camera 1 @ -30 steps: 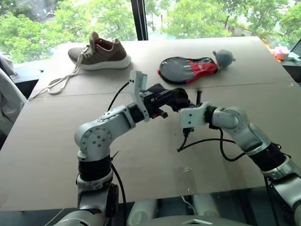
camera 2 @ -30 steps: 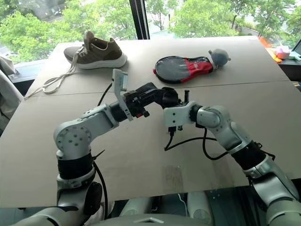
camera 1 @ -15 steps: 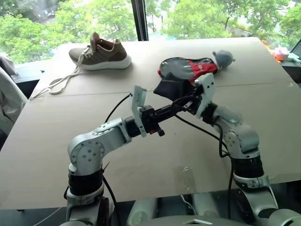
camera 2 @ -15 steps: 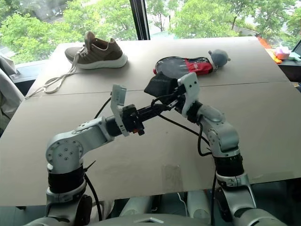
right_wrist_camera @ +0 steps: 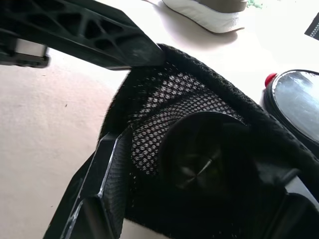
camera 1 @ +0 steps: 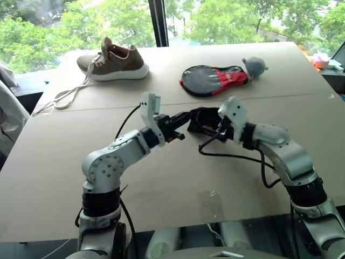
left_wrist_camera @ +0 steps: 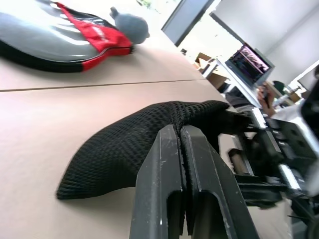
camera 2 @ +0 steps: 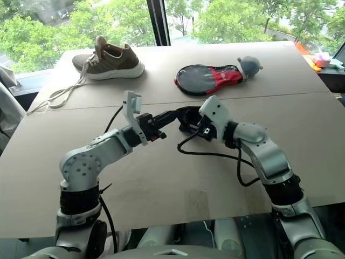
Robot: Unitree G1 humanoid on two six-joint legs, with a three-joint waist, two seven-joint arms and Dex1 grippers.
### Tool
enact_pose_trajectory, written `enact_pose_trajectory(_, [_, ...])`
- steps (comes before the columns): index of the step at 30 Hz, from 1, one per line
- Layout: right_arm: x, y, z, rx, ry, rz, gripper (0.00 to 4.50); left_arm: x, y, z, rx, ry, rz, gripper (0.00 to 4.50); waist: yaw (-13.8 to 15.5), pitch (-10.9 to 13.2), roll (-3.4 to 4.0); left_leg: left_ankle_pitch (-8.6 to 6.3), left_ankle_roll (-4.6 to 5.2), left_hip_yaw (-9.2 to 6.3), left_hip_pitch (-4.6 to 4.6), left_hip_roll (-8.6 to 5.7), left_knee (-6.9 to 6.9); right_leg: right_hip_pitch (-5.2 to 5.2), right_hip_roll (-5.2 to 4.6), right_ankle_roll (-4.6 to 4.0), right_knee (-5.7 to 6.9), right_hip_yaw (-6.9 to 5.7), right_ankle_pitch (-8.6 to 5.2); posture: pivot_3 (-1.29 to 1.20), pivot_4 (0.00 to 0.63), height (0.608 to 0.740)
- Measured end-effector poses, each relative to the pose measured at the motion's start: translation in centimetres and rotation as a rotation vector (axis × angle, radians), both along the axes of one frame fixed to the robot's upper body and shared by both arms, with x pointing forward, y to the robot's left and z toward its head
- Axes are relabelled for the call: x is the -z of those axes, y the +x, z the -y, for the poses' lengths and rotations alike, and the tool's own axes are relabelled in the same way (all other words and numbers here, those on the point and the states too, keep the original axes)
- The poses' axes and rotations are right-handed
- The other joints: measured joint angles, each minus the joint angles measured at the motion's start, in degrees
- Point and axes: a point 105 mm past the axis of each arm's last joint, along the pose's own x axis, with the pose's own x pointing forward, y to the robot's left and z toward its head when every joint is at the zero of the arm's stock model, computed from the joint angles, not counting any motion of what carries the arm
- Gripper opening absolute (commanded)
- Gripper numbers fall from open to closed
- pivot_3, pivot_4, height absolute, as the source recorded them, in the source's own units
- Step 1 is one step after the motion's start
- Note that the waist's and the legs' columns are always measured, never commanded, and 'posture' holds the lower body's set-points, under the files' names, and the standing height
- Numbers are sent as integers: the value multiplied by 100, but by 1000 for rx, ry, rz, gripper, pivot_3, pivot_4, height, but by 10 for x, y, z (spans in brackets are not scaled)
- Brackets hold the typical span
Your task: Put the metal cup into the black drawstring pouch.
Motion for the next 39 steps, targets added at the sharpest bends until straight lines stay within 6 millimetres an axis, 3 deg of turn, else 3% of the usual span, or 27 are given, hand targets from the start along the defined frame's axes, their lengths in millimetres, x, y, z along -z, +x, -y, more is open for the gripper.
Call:
enact_pose_trajectory(4, [-19, -10, 4, -24, 197, -104, 2794, -2, 7, -8, -53, -15, 5, 0, 12, 0, -1, 0, 0, -8, -4, 4, -1, -1, -6, 0, -4, 4, 0, 0, 150, 740])
enact_pose_trajectory(10, [-26, -43, 42, -135, 274, -258, 2794, -6, 6, -13, -49, -6, 32, 0, 115, 0, 0, -4, 6, -11, -17, 0, -1, 2, -11, 1, -30, -2, 1, 0, 150, 740])
enact_pose_trajectory(13, [-33, -37, 63, -60, 243, -222, 2794, -13, 2, -14, -24, 13, 70, 0, 110, 0, -1, -11, 18, -3, -12, 7, -2, 2, -7, 1, -31, -1, 1, 0, 150, 740])
enact_pose_trajectory(17, [-11, -16, 95, 129, 149, -202, 2794, -12, 0, -40, -40, 225, 165, 0, 106, 1, 1, -3, 5, 11, -5, 18, -15, 2, 4, -3, -32, 1, -1, 0, 150, 740])
enact_pose_trajectory(20, [-4, -12, 93, 142, 164, -204, 2794, -28, 7, -52, -67, 310, 280, 0, 126, 2, 2, -3, 5, 13, -9, 19, -7, 2, 1, -1, -35, 1, 0, 0, 150, 740])
enact_pose_trajectory(23, [-6, -12, 88, 127, 179, -184, 2794, -59, 16, -54, -80, 347, 430, 0, 146, 5, -5, -3, 5, 9, -17, 15, 3, 4, -2, 1, -42, -5, 1, 0, 150, 740])
enact_pose_trajectory(27, [-8, -9, 88, 143, 188, -160, 2794, -84, 16, -41, -47, 359, 558, 0, 140, 5, -5, -5, 9, 10, -20, 8, 2, 3, -10, 3, -46, -2, 2, 0, 150, 740])
enact_pose_trajectory(31, [-8, -8, 89, 159, 195, -157, 2794, -72, 13, -27, 25, 389, 551, 0, 127, 5, -4, -5, 8, 6, -22, 11, -11, -8, -8, 2, -44, 6, 2, 0, 150, 740])
enact_pose_trajectory(36, [-3, -9, 97, 202, 202, -168, 2794, -22, -6, -22, 127, 434, 436, 0, 106, 5, -3, -4, 7, 7, -67, 15, -5, -57, -6, 1, -34, 22, 2, 0, 150, 740])
enact_pose_trajectory(39, [-3, -10, 96, 205, 202, -166, 2794, -17, -12, -23, 129, 448, 430, 0, 127, 3, -2, -5, 8, 5, -71, 16, -1, -54, -9, 0, -33, 18, 3, 0, 150, 740])
